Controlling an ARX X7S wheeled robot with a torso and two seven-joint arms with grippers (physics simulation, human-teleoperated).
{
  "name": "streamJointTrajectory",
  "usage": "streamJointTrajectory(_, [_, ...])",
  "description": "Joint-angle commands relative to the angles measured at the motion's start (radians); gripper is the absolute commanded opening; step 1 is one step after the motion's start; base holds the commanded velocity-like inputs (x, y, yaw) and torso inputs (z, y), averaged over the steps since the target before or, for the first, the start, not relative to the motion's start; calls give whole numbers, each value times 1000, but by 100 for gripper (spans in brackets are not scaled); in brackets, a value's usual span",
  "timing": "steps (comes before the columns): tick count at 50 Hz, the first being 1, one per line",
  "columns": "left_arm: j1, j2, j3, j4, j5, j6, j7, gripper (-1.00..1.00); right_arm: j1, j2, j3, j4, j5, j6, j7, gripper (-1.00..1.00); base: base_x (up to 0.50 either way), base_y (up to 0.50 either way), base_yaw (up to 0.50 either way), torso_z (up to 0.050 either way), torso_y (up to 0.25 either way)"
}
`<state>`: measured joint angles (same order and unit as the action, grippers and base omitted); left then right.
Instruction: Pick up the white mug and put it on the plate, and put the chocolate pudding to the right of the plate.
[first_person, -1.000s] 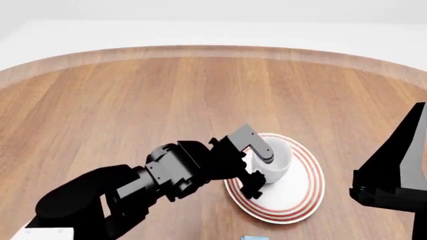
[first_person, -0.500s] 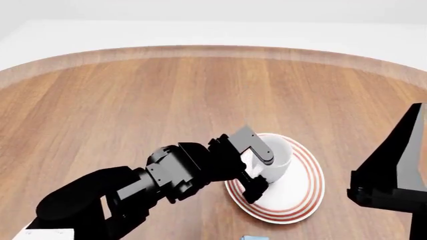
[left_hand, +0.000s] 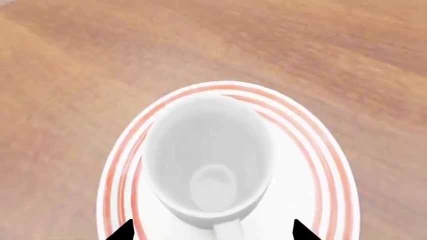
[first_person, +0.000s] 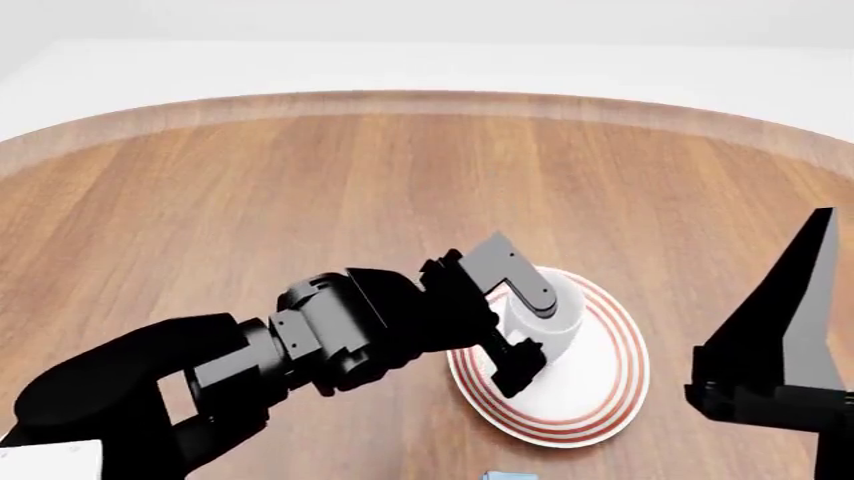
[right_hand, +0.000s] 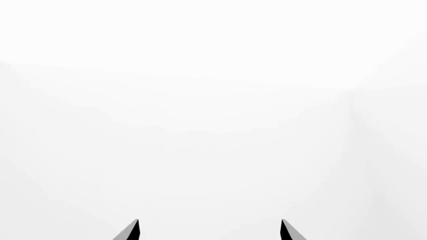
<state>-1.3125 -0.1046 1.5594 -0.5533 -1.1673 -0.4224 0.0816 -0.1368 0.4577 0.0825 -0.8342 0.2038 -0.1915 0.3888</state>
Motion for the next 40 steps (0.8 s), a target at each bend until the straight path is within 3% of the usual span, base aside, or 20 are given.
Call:
streamJointTrajectory(1, [-12,-51,-35,132,-18,-10,-30,100,-1,-14,8,-17,-26,11,-19,100,0,0,0,0,0])
streamJointTrajectory(16, [-59,-213,-79,432,-72,-28,-112,100,-9,-8,8,-37,-23,11,-15,100,0,0,0,0,0])
streamJointTrajectory(40, [-97,-414,-169,712,-116,24,-178,100,-7,-6,-8,-28,-27,9,-14,100,0,0,0,0,0])
